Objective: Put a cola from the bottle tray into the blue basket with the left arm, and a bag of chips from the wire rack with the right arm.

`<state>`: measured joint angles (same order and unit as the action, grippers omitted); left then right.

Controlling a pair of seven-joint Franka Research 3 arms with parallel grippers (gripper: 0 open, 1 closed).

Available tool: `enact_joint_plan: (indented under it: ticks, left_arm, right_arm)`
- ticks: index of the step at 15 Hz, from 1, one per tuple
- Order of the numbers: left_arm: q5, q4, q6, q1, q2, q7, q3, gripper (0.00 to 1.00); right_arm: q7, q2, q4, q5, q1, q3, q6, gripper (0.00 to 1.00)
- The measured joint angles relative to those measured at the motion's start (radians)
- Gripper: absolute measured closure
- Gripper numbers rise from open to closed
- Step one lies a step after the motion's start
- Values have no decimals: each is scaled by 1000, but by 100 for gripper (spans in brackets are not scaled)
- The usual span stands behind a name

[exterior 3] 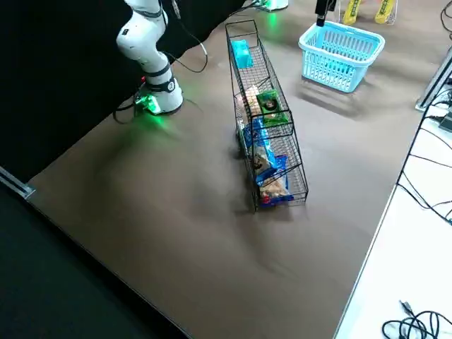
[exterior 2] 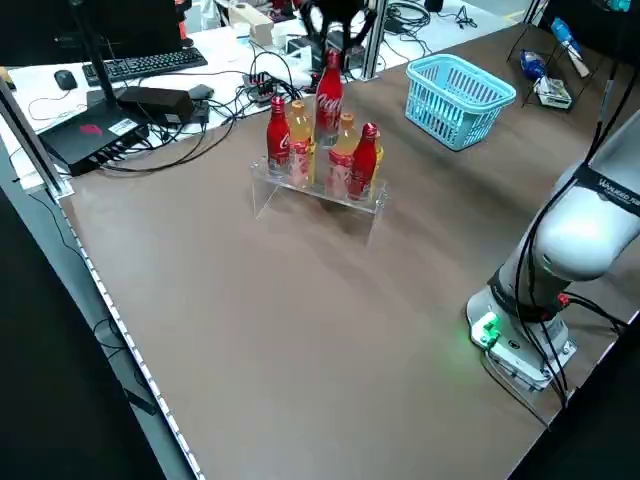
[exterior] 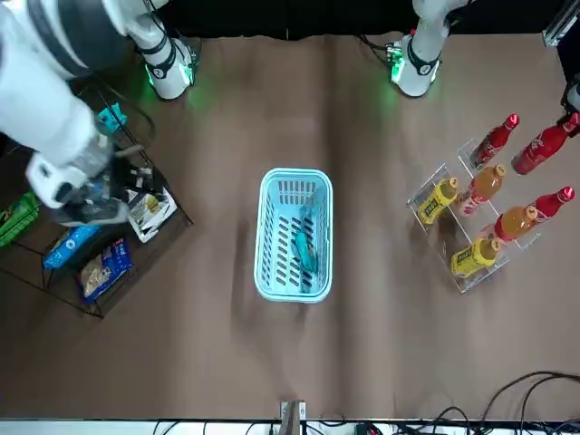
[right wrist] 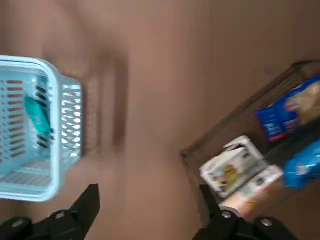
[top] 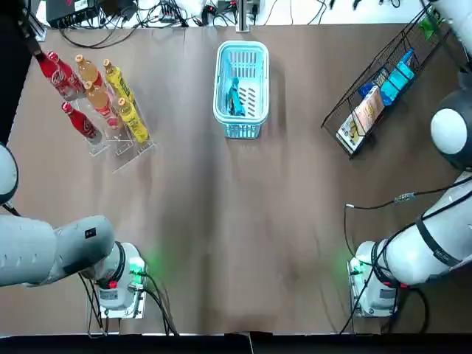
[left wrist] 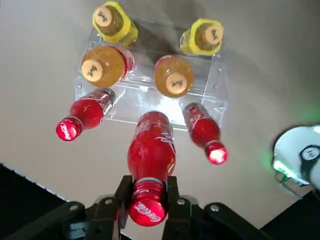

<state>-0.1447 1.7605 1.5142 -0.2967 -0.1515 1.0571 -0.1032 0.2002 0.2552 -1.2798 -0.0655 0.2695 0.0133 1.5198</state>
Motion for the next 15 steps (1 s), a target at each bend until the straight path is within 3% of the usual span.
enact_joint_plan:
  ticks: [2,6,9,15]
  left_arm:
    - [-7,-38,-42,5,0,-117,-69,68]
    - [-8,-49,-63,20,13,-443,-227,68]
    - [48,-49,-64,26,40,-707,-339,68]
    - [125,-71,-60,31,113,-1124,-539,68]
  right_arm:
    - [-118,-36,0,13,-68,1,-41,1]
    - [-286,-104,-1,14,-196,3,-90,0]
    - [-381,-150,-48,24,-246,3,-100,0]
    - [-404,-210,-235,35,-251,1,96,0]
